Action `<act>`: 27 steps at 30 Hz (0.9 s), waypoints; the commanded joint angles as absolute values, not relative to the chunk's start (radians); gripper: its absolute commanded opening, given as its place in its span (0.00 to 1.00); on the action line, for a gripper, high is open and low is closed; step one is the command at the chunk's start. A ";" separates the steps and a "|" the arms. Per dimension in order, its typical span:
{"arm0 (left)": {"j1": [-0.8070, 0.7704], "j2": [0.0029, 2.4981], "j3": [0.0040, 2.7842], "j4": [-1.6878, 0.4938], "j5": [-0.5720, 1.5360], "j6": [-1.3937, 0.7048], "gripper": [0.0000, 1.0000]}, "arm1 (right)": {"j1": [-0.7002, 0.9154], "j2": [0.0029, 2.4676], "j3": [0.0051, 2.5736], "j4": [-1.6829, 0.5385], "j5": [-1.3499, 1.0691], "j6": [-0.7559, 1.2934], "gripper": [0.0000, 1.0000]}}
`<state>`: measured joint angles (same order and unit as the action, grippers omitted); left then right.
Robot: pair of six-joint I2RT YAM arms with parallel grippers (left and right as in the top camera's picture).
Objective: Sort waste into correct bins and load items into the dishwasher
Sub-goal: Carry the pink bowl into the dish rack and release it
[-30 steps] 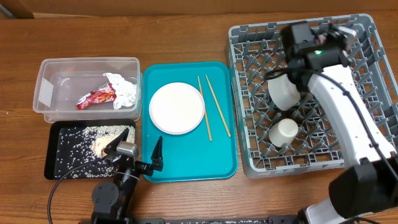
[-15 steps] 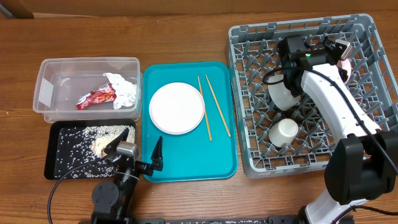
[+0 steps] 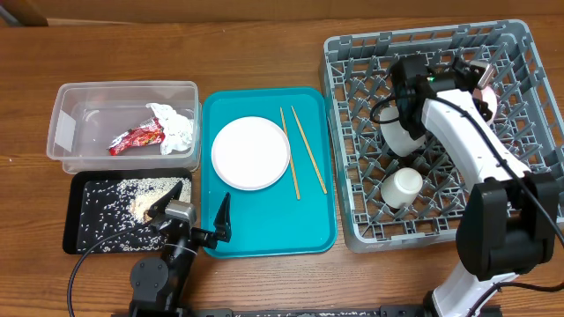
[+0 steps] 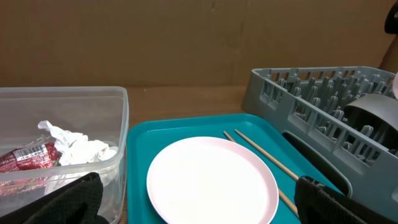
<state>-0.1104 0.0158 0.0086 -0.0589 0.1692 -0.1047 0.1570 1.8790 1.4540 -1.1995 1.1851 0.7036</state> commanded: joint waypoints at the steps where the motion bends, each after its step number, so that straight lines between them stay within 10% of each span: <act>1: -0.105 0.005 0.005 -0.058 0.180 -0.116 1.00 | 0.156 1.891 1.396 -1.198 1.187 0.726 0.04; 17: -0.105 0.005 0.005 -0.058 0.180 -0.116 1.00 | 0.308 1.891 1.369 -1.254 1.177 0.737 0.06; 23: -0.105 0.005 0.005 -0.058 0.180 -0.116 1.00 | 0.321 1.884 1.421 -1.327 1.135 0.744 0.49; 27: -0.105 0.005 0.005 -0.058 0.180 -0.116 1.00 | 0.357 1.873 1.523 -1.457 1.130 0.852 0.60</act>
<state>-0.1104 0.0158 0.0086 -0.0589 0.1692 -0.1047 0.3328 1.8835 1.4330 -1.4212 1.1370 0.7712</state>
